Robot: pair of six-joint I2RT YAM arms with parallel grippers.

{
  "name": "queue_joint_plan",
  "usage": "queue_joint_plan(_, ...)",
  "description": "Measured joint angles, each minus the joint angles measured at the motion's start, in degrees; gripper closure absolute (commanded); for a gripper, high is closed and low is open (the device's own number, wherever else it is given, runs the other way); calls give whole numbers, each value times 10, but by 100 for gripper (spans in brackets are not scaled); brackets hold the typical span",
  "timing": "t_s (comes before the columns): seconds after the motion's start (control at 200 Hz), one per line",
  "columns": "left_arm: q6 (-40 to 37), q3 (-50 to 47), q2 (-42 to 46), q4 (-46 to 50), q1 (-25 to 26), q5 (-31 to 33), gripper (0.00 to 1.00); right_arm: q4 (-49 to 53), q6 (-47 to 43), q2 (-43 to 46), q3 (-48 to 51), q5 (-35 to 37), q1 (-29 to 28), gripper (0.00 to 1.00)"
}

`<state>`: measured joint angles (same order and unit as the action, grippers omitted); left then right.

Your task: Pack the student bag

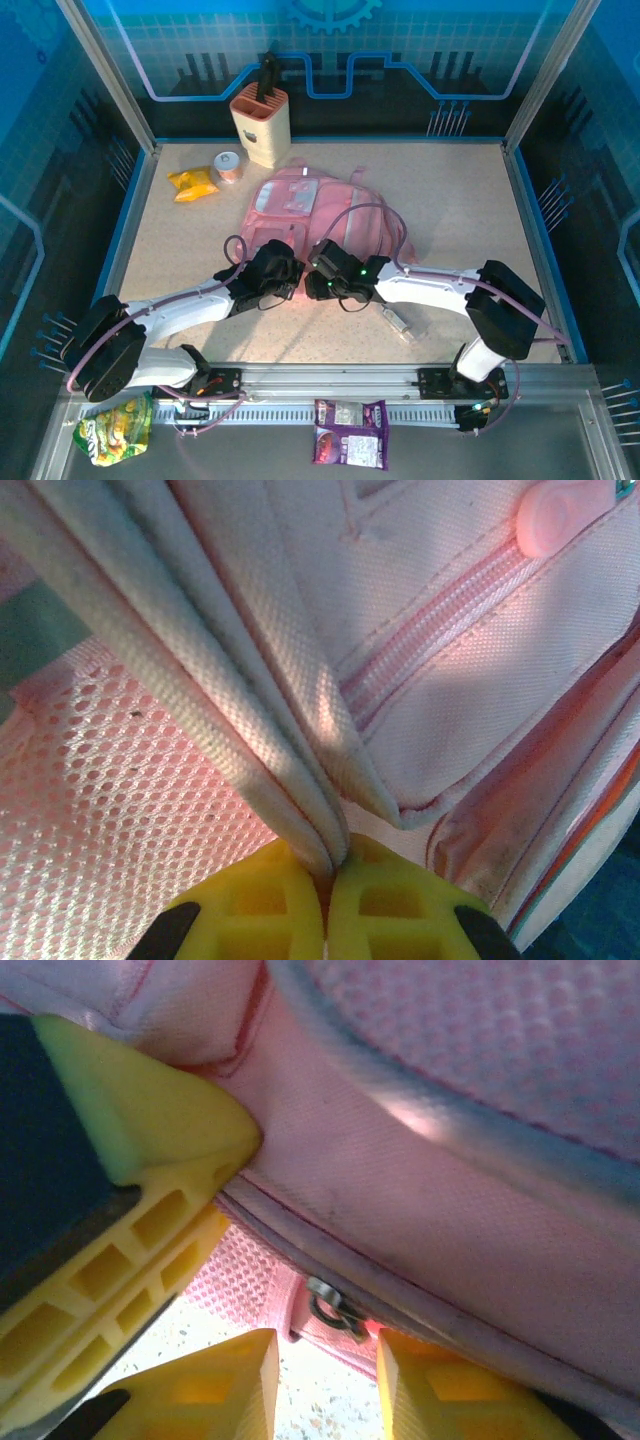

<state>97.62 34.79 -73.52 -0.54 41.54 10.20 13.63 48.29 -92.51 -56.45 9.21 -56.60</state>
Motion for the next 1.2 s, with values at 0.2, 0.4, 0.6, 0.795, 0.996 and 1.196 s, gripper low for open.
queue_joint_plan(0.2, 0, 0, 0, -5, 1, 0, 100, -17, 2, -20, -2, 22, -3, 68)
queue_joint_plan(0.4, 0, 0, 0, -13, 1, 0, 100, -12, -2, -36, -12, 44, -5, 78)
queue_joint_plan(0.6, 0, 0, 0, -14, 1, 1, 100, -5, -13, -35, -12, 59, -6, 92)
queue_joint_plan(0.795, 0, 0, 14, -11, 3, 7, 100, 29, -21, -23, -24, 68, -9, 99)
queue_joint_plan(0.996, -1, -2, 46, -6, -3, 5, 100, 38, -29, 39, 10, 86, -9, 100)
queue_joint_plan(1.196, -3, -4, 57, 2, -11, -3, 100, 60, -50, 92, 54, 118, -8, 100)
